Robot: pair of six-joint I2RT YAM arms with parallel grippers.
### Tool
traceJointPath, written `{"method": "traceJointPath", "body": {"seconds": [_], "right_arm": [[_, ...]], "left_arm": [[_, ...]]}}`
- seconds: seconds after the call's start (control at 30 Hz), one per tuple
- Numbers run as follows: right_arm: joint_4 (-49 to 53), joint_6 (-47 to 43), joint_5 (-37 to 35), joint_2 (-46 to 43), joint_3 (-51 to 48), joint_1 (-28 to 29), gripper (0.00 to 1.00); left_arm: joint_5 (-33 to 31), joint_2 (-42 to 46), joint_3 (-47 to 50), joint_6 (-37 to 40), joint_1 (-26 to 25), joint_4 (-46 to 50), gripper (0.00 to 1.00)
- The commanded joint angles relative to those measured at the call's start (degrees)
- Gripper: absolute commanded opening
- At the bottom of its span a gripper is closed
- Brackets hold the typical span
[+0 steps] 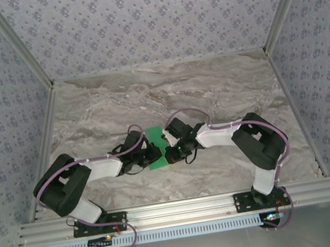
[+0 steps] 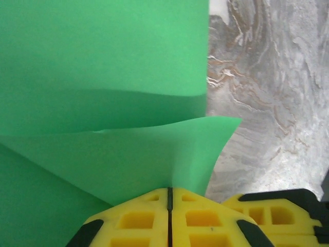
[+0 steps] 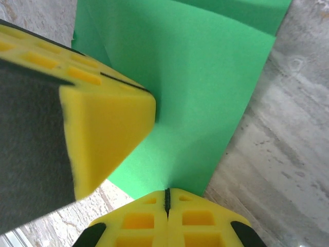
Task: Fold a paper plane with a square sheet of paper (pick it up from the middle)
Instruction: Fold the triangle a second time at the center of the table.
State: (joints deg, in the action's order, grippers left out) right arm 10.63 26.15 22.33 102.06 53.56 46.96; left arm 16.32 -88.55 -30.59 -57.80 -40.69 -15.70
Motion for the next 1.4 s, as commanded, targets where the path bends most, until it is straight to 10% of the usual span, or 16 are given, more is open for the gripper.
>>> {"method": "traceJointPath", "body": {"seconds": [0.0, 0.33, 0.87, 1.37], "right_arm": [[2.96, 0.72, -2.36, 3.60, -0.91, 0.04, 0.00], [4.42, 0.58, -3.55, 3.95, -1.69, -0.12, 0.00], [5.45, -0.05, -4.49, 4.20, -4.08, -0.68, 0.00], [5.92, 0.30, -4.44, 4.86, -3.02, -0.02, 0.00]], "left_arm": [[3.02, 0.01, -0.34, 1.66, -0.73, -2.73, 0.11], [-4.48, -3.43, 0.35, 1.99, 0.31, 1.95, 0.09], [-5.75, 5.61, 3.26, 10.46, 20.64, 9.90, 0.08], [2.75, 4.82, -4.06, 10.14, 6.27, 5.60, 0.07]]}}
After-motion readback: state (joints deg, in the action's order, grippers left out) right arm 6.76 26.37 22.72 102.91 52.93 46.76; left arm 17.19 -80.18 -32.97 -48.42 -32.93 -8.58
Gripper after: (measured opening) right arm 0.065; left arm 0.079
